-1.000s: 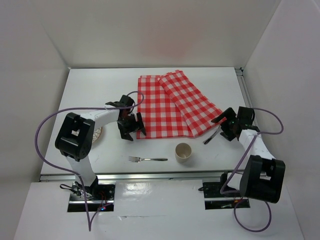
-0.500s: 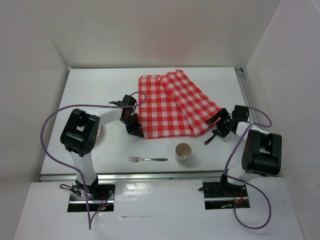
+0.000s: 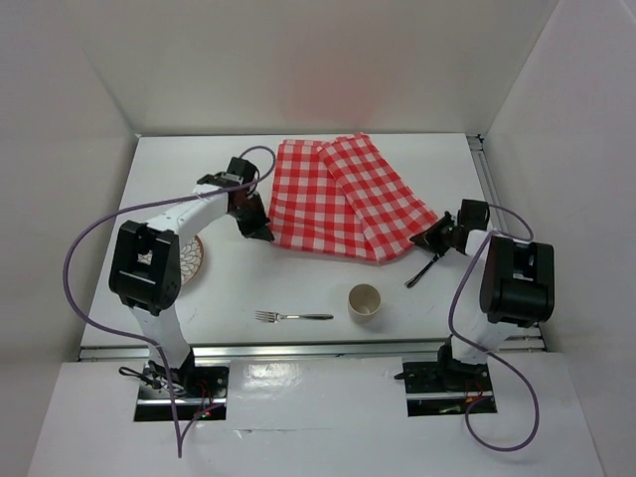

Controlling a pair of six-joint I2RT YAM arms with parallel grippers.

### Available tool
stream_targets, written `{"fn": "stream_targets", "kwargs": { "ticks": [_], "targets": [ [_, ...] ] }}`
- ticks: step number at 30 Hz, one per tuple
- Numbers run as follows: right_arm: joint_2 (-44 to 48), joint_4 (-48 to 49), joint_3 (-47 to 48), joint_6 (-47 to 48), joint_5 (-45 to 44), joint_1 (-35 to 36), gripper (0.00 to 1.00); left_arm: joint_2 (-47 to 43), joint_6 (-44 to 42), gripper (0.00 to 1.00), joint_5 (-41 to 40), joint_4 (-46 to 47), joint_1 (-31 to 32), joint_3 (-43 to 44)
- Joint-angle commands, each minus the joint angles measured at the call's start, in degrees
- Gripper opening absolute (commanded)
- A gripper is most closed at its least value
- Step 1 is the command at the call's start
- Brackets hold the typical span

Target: Set the dinner table for one person

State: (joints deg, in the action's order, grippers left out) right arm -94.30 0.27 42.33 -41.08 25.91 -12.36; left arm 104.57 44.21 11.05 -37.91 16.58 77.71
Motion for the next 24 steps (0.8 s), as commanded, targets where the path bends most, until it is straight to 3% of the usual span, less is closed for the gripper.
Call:
{"fn": "stream_targets", "kwargs": {
  "ticks": [1,5,6,10,14,16,18,19,22,24],
  "targets": [
    [0.3,3.2,10.6,-1.8,-1.0,2.7,0.0,-2.5,-3.6,0.0,-3.5,-4.4,-3.2,9.4],
    [1.7,0.6,25.2,-4.3,-1.6,3.2,0.0,0.8,-6.0,0.0,-3.5,-9.9,-9.0,26.5],
    [2.3,0.6,27.7,-5.0,-1.6,3.2,0.0,1.6,-7.0,0.0,-3.5,-13.0,-10.2,35.2],
    [8.9,1.1,32.7,-5.5,-5.2,5.0,0.0,0.2,-7.6,0.0,-2.4,-14.9,-15.0,45.2],
    [20.3,0.4,23.1,-4.7,-9.6,7.7,0.0,-8.7,-7.0,0.0,-0.2,-9.7,-19.4,32.6],
    [24.7,-0.6,16.9,-4.7,-12.1,8.8,0.0,-15.3,-6.5,0.0,0.5,-7.6,-20.2,19.9],
    [31.9,-2.3,2.7,-7.7,-14.4,11.0,0.0,-21.7,-5.8,0.0,-0.1,-4.6,-20.7,6.4],
    [34.2,-2.3,2.7,-7.7,-14.4,11.0,0.0,-21.7,-5.8,0.0,-0.1,-3.5,-20.7,2.0],
    [40.0,-1.2,-10.3,-8.7,-15.6,13.1,0.0,-25.7,-5.0,0.0,0.5,0.5,-21.9,-10.2],
    [39.4,-2.2,-11.8,-8.7,-15.6,13.8,0.0,-24.3,-5.0,0.0,0.5,0.5,-22.5,-12.1]
  ]
}}
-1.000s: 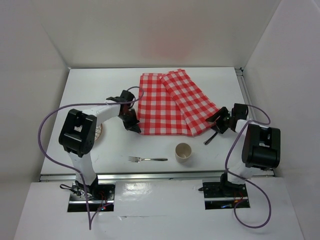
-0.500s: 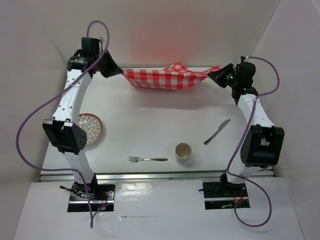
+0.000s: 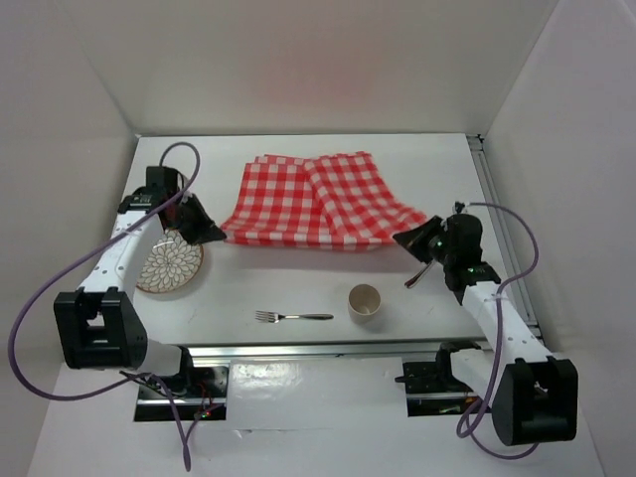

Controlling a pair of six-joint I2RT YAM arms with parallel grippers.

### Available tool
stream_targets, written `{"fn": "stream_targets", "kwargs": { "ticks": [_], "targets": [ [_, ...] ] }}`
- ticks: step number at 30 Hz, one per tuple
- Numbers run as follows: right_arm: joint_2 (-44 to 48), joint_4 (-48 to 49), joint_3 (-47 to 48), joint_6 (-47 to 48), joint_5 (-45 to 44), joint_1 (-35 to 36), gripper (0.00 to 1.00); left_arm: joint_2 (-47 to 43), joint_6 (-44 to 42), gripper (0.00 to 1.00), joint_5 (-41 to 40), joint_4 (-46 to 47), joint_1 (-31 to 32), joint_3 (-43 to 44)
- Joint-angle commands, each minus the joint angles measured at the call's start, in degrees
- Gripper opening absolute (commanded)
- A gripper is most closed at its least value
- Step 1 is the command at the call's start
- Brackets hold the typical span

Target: Set the dinner table for one person

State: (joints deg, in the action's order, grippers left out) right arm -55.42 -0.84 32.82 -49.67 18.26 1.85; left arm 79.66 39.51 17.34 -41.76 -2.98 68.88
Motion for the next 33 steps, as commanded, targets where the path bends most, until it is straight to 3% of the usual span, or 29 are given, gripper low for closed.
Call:
{"fn": "stream_targets", "kwargs": {
  "ticks": [1,6,11,14,15,18,20,24,29,33],
  "targets": [
    [-0.4,-1.9,-2.3,-0.1,-8.0,-0.4,0.0,1.5,-0.3,0.0,-5.8,4.3,-2.9,-3.9],
    [-4.3,-1.1,-3.4,-1.2,-9.8,2.5,0.0,5.9,-0.3,0.0,-5.3,6.3,-2.9,-2.7],
    [-10.5,7.1,-1.3,-4.6,-12.2,3.2,0.0,12.6,0.3,0.0,-6.6,5.3,-2.9,8.3],
    [-20.3,9.9,12.1,-4.6,-11.1,1.1,0.0,20.3,-0.2,0.0,-5.4,-1.7,-3.4,27.0],
    [-23.0,9.0,23.3,-4.6,-8.9,0.5,0.0,24.3,-0.2,0.0,-5.4,-4.5,-3.4,40.1],
    [-30.2,5.2,43.3,-1.2,-7.5,0.5,0.0,26.5,-0.7,0.0,-6.0,-9.6,-5.0,59.6],
    [-29.7,5.8,47.4,0.3,-6.9,0.5,0.0,25.1,-0.2,0.0,-3.6,-9.6,-7.8,63.2],
    [-19.8,9.3,41.7,4.0,-9.1,1.1,0.0,15.0,-0.2,0.0,0.8,-3.3,-11.0,55.1],
    [-6.3,8.4,20.2,6.3,-11.3,1.7,0.0,4.4,-1.4,0.0,1.9,5.1,-11.5,29.8],
    [-1.9,4.8,5.8,4.2,-10.6,3.1,0.0,0.8,-1.4,0.0,4.2,11.8,-11.5,9.6]
  ]
}}
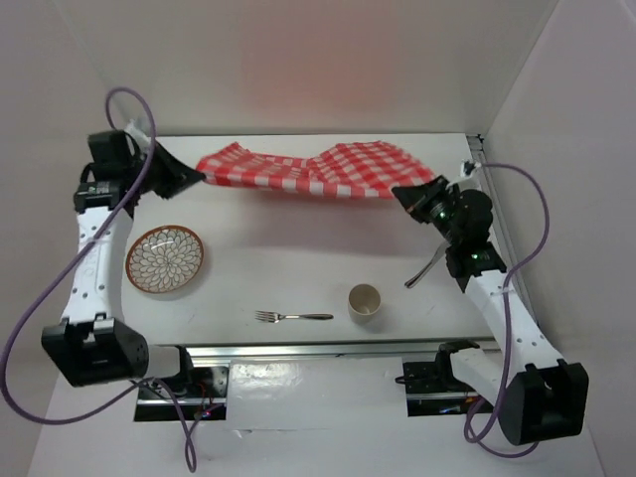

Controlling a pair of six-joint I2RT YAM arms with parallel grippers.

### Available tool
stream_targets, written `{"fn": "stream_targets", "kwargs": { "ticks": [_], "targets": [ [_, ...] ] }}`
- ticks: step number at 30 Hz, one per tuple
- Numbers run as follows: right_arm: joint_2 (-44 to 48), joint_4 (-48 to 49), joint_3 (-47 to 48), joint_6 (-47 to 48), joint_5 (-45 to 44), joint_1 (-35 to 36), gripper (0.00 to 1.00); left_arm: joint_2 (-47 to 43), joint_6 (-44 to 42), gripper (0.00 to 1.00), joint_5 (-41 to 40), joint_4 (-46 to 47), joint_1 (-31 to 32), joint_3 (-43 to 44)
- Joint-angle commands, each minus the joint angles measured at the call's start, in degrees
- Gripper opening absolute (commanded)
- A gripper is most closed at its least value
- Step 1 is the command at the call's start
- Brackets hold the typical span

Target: Set the dinner table for one person

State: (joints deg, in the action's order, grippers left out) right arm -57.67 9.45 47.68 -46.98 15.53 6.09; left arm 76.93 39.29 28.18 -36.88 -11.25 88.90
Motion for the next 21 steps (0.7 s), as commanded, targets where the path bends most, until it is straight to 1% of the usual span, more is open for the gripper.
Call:
{"fn": "stream_targets", "kwargs": {
  "ticks": [1,2,4,5,8,14,16,18,20,21],
  "targets": [
    [1.1,-5.5,-12.0,-0.2,-9.4,-1.2,0.0,3.5,-1.2,0.0,-7.2,8.6,-3.3,-17.6],
    [1.7,-5.5,-17.5,-1.0,-9.4,-0.4,0.0,3.5,-1.2,0.0,-7.7,10.0,-3.3,-20.6],
    [2.4,-5.5,-21.6,-3.1,-9.4,-0.4,0.0,5.1,-2.0,0.0,-9.1,11.4,-3.3,-27.0],
    [1.8,-5.5,-24.4,-3.7,-9.4,0.1,0.0,7.0,-2.0,0.0,-9.1,11.4,-3.3,-28.1],
    [0.4,-5.0,-26.8,-4.5,-7.9,0.8,0.0,9.2,-2.5,0.0,-8.5,11.9,-3.3,-30.3],
    [-3.0,-5.5,-25.7,-7.2,-9.0,1.3,0.01,9.1,-2.5,0.0,-13.2,9.0,-3.3,-28.4],
    [-4.4,-5.5,-25.1,-8.7,-10.7,1.3,0.0,9.1,-1.9,0.0,-13.2,9.6,-3.3,-28.3],
    [-5.8,-2.9,-24.4,-10.0,-12.6,1.3,0.0,10.0,-0.4,0.0,-13.2,9.6,-3.3,-26.2],
    [-10.1,1.4,-23.4,-10.6,-14.4,1.3,0.0,12.5,0.1,0.0,-13.2,10.2,-2.6,-23.1],
    [-14.8,4.2,-20.8,-10.0,-14.9,1.3,0.0,13.7,0.6,0.0,-14.0,9.6,-2.1,-21.6]
  ]
}}
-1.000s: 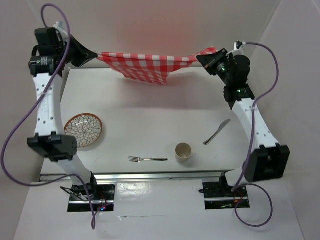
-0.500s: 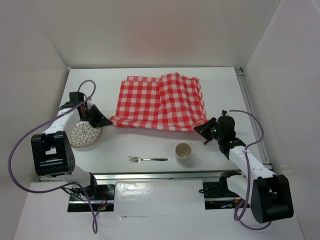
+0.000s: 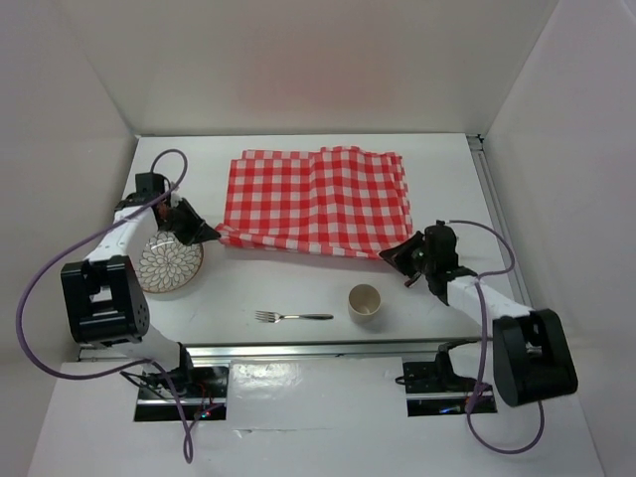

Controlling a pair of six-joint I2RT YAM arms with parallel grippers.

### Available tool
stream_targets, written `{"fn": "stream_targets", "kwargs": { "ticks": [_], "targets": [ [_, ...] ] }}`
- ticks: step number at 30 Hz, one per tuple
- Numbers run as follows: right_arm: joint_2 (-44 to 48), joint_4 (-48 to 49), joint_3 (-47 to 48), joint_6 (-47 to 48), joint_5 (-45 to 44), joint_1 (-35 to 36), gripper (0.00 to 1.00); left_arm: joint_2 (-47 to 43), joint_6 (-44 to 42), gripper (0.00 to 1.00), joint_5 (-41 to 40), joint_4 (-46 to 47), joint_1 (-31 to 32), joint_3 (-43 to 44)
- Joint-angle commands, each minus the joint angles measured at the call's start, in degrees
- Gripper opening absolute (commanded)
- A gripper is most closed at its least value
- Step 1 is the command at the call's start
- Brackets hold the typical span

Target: Set the dinner table for one person

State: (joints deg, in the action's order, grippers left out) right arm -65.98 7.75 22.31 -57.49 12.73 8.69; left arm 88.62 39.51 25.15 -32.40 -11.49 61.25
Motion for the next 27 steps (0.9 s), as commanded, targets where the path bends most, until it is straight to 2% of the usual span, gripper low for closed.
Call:
{"fn": "stream_targets", "kwargs": {
  "ticks": [1,5,7,14,16,19,20,21,22,23,24,25,26,27],
  "targets": [
    [-9.4,6.0,6.9,0.5,-12.1,-1.3,0.0,3.0,0.4,0.0,-11.0,4.6,-1.9,7.8],
    [-22.0,0.7,22.6,3.4,-11.3,-1.3,0.0,5.3,0.4,0.0,-14.5,0.7,-1.9,14.9],
    [-23.3,-3.2,23.8,3.4,-12.3,0.0,0.0,4.3,0.4,0.0,-14.5,0.7,-1.9,14.9],
    [-9.5,5.2,7.9,-1.0,-14.8,2.0,0.0,1.1,-2.6,0.0,-15.3,1.2,-1.9,9.1],
    [-7.5,4.4,5.0,-2.2,-15.5,2.6,0.0,1.1,-4.1,0.0,-12.7,1.9,-1.3,6.8],
    [-5.2,3.1,1.6,-2.9,-16.9,4.0,0.0,0.6,-4.1,0.0,-14.0,1.9,-0.2,4.8],
    [-4.3,3.1,1.6,-2.9,-16.9,4.1,0.04,0.6,-4.1,0.1,-14.0,1.9,-0.2,4.8],
    [-4.3,2.2,0.9,-2.9,-16.9,4.1,0.18,1.6,-5.0,0.2,-14.0,1.9,-0.2,4.8],
    [-3.7,2.2,0.9,-2.4,-16.9,4.1,0.37,1.6,-5.0,0.31,-14.0,1.4,-0.2,5.3],
    [-3.7,1.7,0.9,-2.4,-16.9,4.1,0.72,2.4,-5.0,0.63,-14.0,0.8,-0.2,5.9],
    [-3.7,0.9,0.9,-1.4,-17.4,4.1,0.81,2.4,-5.7,0.8,-13.4,0.2,-0.2,6.6],
    [-3.7,-0.1,1.7,-0.2,-17.4,4.1,0.89,2.4,-6.4,0.92,-13.4,-0.6,-0.2,8.3],
    [-3.1,-2.5,3.4,0.7,-17.4,4.1,0.93,2.4,-6.4,1.0,-13.4,-1.2,-0.2,9.4],
    [-2.2,-4.0,4.4,1.8,-18.3,4.1,0.98,1.9,-7.2,1.0,-13.4,-1.8,-0.2,10.6]
  ]
}}
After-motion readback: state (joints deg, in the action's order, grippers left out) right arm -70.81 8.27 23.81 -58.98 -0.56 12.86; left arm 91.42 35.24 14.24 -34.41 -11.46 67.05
